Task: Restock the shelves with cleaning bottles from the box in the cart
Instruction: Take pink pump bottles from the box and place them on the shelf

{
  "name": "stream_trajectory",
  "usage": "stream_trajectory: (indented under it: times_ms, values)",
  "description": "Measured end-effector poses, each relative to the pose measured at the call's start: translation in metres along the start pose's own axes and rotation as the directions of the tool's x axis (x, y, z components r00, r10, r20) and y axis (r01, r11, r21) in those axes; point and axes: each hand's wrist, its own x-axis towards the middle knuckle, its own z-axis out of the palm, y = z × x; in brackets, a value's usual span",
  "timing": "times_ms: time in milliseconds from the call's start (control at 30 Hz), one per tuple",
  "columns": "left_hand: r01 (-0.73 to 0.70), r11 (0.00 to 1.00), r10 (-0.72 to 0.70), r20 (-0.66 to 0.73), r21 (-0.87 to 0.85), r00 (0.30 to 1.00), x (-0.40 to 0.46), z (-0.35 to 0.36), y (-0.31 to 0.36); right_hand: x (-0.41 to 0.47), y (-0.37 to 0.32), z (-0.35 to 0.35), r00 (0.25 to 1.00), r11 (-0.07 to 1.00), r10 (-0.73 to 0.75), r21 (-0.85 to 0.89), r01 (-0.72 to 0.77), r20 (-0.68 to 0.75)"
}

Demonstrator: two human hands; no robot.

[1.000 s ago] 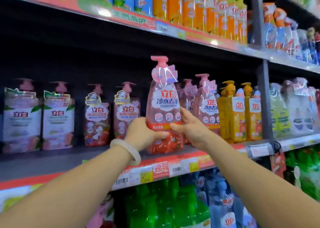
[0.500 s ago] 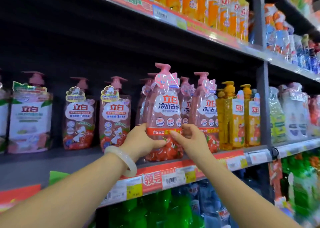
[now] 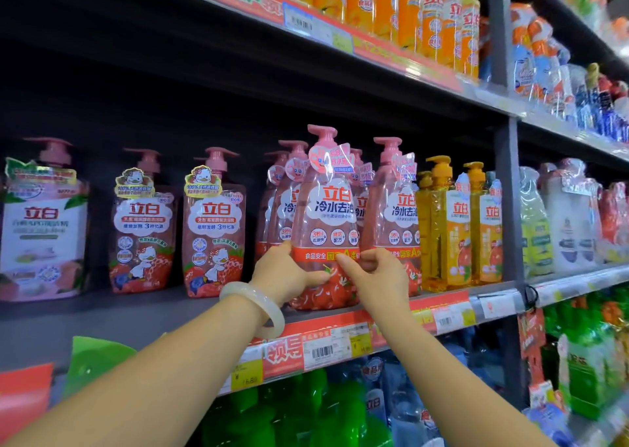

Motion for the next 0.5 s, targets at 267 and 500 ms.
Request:
stream_trajectory:
  times_ms: [267,500]
  values:
    - [-0.004,1.0,0.005,-0.032,0.028,0.999,-0.0015,0.003,-0.0024,-0.0018,-0.0022,-0.0003,0.999,0.999,0.04,0.005,-0.04,-0.004]
    - [0.028,0.995,-0.021,-0.078,0.095,0.997,-0.0084,0.0046,-0.0026,-0.0052,-0.0072,-0.0046,0.998,0.999,0.041,-0.016,-0.04,0.041]
